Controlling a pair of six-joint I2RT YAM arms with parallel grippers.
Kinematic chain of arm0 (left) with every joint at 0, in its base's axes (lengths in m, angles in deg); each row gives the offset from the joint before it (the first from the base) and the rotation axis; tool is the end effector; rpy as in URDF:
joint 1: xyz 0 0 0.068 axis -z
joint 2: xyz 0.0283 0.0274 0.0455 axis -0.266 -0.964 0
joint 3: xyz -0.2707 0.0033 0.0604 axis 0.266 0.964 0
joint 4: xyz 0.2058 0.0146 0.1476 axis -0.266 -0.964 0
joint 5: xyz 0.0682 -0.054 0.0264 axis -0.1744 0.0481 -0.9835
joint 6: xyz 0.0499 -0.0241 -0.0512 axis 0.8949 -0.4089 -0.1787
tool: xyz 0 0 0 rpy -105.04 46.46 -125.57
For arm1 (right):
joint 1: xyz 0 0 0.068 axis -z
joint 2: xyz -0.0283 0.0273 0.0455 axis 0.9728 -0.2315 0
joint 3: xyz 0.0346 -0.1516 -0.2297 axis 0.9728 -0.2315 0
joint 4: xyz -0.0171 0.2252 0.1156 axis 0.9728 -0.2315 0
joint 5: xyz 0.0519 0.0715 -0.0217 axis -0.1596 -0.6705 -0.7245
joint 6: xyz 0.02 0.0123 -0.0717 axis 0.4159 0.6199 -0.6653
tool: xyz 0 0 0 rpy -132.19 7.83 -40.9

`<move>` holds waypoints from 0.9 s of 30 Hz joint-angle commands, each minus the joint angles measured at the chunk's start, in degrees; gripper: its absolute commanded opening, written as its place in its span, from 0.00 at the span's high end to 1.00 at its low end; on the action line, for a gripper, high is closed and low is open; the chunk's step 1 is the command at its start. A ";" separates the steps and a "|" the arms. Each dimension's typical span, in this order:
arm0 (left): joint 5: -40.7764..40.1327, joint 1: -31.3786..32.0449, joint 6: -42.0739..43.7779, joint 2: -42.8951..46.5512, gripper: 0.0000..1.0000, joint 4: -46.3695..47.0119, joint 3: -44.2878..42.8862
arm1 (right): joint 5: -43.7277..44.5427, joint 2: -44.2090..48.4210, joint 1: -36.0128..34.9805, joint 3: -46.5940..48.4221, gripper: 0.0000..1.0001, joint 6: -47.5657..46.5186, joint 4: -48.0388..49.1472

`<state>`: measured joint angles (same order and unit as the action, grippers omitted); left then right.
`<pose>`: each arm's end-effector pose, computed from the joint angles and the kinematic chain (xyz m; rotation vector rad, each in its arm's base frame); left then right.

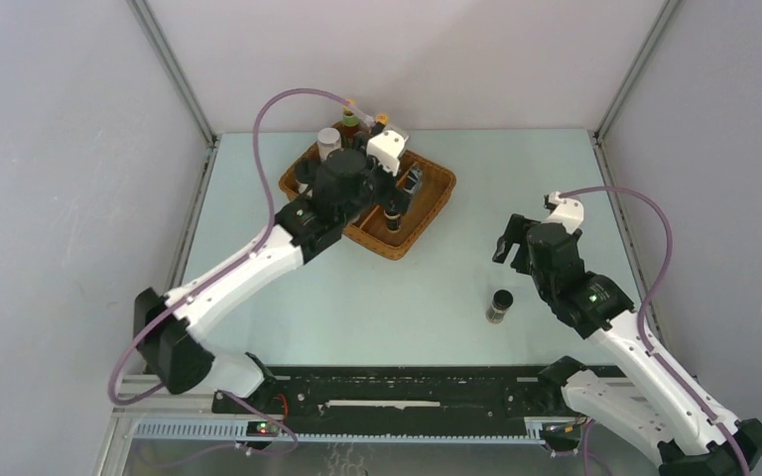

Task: Organize the condiment bottles
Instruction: Place the bottle in the storage box, then pick up the bottle from the center of the board.

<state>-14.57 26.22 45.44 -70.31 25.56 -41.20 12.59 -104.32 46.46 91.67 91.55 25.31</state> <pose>0.2759 -0.2370 0.3815 0.6526 1.7086 -0.3699 0.1697 0.0643 0.3041 0.2099 2.0335 0.0994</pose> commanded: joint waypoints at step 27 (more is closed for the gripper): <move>-24.85 22.33 -12.36 27.75 0.02 12.36 26.31 | 18.46 -2.81 -28.03 -5.63 0.12 38.22 -26.41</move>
<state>-37.60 48.06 34.36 -44.67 35.00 -17.22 27.93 -106.77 19.10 86.53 125.47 0.32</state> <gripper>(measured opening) 0.974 0.884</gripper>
